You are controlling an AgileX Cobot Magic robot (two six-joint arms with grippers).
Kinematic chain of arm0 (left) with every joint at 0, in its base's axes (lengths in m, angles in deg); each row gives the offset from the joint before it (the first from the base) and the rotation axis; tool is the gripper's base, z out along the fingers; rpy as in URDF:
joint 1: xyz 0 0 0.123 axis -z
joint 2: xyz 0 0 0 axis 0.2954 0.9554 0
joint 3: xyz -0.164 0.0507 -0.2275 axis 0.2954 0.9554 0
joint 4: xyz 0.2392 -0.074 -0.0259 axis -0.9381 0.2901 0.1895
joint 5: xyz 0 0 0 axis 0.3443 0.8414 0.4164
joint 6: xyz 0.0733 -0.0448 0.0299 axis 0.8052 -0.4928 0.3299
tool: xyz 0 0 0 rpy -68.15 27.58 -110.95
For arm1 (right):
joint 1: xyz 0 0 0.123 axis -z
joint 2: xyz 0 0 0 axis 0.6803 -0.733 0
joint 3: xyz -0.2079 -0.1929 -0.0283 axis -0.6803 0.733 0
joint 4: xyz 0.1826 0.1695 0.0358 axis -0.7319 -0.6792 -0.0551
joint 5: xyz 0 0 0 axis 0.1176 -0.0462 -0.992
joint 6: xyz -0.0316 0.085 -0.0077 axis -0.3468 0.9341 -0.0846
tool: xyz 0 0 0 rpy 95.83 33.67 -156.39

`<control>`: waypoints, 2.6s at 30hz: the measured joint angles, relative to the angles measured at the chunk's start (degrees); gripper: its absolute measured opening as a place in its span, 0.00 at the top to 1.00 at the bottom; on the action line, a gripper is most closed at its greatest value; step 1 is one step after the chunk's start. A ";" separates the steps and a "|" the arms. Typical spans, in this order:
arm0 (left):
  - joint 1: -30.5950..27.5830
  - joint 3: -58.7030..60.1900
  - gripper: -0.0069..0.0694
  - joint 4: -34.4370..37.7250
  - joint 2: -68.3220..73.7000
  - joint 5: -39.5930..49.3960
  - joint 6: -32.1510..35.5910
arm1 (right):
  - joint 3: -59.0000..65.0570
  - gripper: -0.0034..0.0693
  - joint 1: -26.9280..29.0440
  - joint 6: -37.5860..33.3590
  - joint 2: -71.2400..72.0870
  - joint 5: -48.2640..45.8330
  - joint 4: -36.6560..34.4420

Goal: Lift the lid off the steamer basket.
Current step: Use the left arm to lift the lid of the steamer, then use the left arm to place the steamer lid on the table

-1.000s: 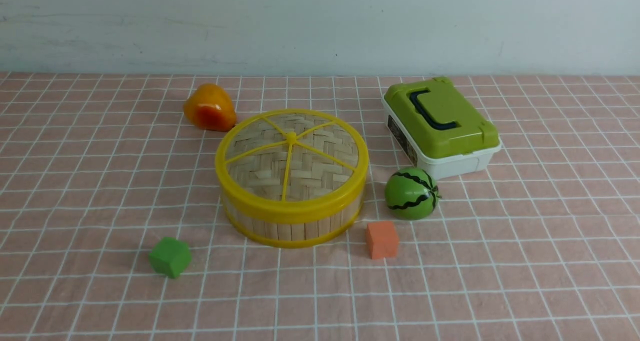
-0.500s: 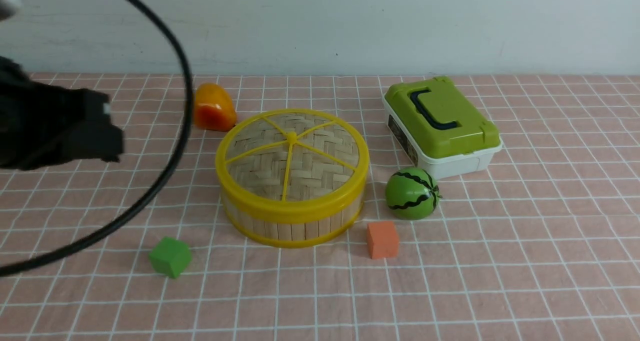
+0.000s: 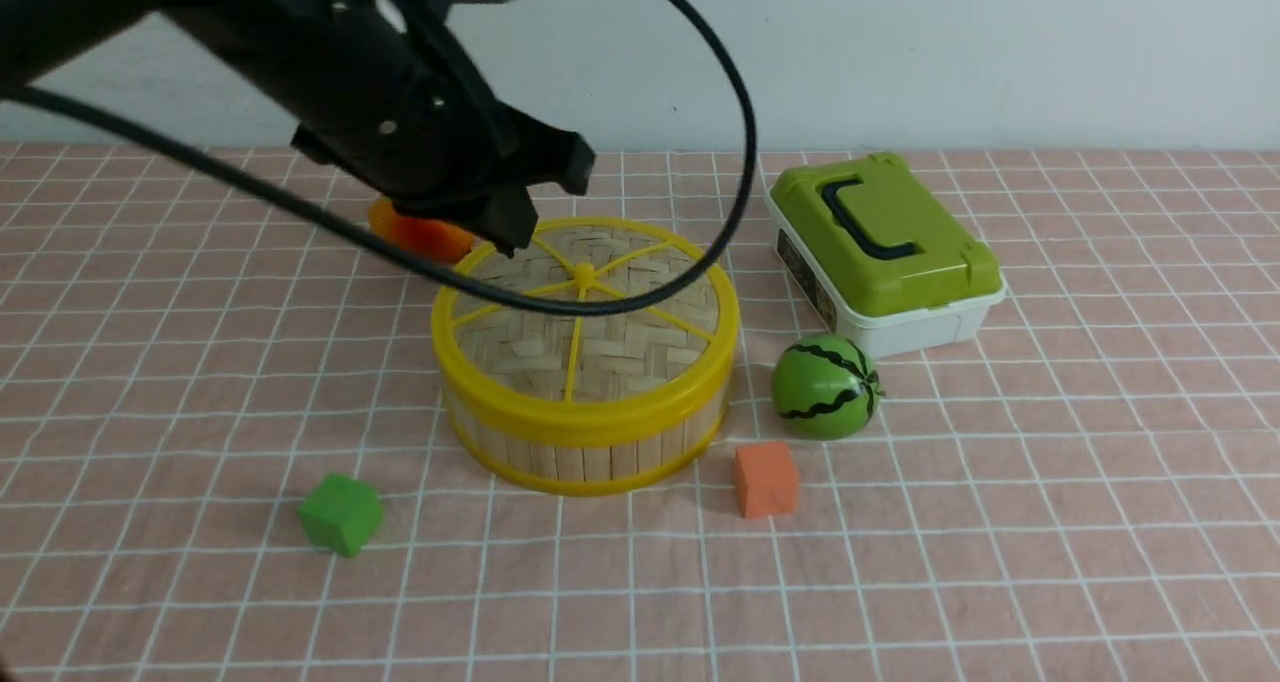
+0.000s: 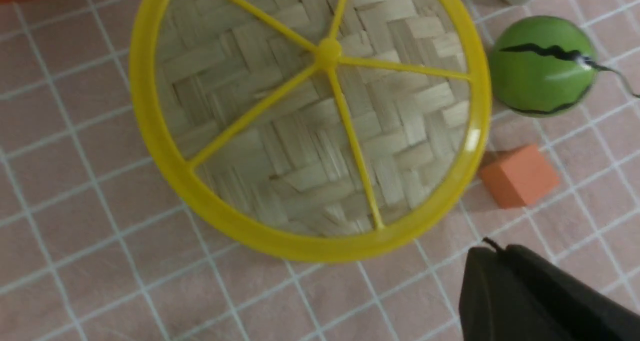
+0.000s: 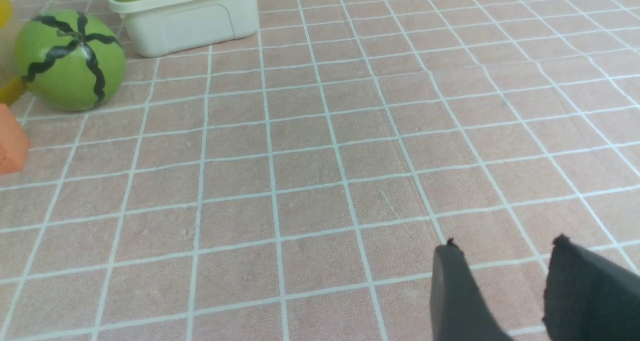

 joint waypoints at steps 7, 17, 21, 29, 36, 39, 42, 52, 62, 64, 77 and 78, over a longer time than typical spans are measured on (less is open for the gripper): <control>4.03 -15.73 0.46 -9.43 15.33 3.49 -1.80 | 0.00 0.62 0.00 0.00 0.00 0.00 0.00; 4.81 -25.35 0.36 -17.88 27.54 3.49 -4.51 | 0.00 0.62 0.00 0.00 0.00 0.00 0.00; 4.81 -25.44 0.43 -19.77 29.08 3.16 -8.53 | 0.00 0.62 0.00 0.00 0.00 0.00 0.00; 4.81 -25.44 0.67 -20.42 30.08 3.79 -10.07 | 0.00 0.62 0.00 0.00 0.00 0.00 0.00; 4.81 -25.44 0.77 -20.08 30.08 3.79 -10.99 | 0.00 0.62 0.00 0.00 0.00 0.00 0.00; 4.81 -25.49 0.77 -20.08 30.08 3.79 -10.99 | 0.00 0.62 0.00 0.00 0.00 0.00 0.00; 4.81 -25.87 0.77 -19.73 29.26 4.28 -10.99 | 0.00 0.62 0.00 0.00 0.00 0.00 0.00; 2.87 -30.59 0.77 -22.85 15.34 5.88 -8.20 | 0.00 0.62 0.00 0.00 0.00 0.00 0.00; -14.52 -22.40 0.77 -22.17 12.12 8.78 -11.50 | 0.00 0.62 0.00 0.00 0.00 0.00 0.00; -16.89 -16.73 0.77 -21.92 12.12 6.33 -12.62 | 0.00 0.62 0.00 0.00 0.00 0.00 0.00; -18.61 -0.99 0.77 -24.03 19.94 -14.50 -22.05 | 0.00 0.62 0.00 0.00 0.00 0.00 0.00; -18.61 -0.99 0.77 -24.39 20.30 -14.50 -22.88 | 0.00 0.62 0.00 0.00 0.00 0.00 0.00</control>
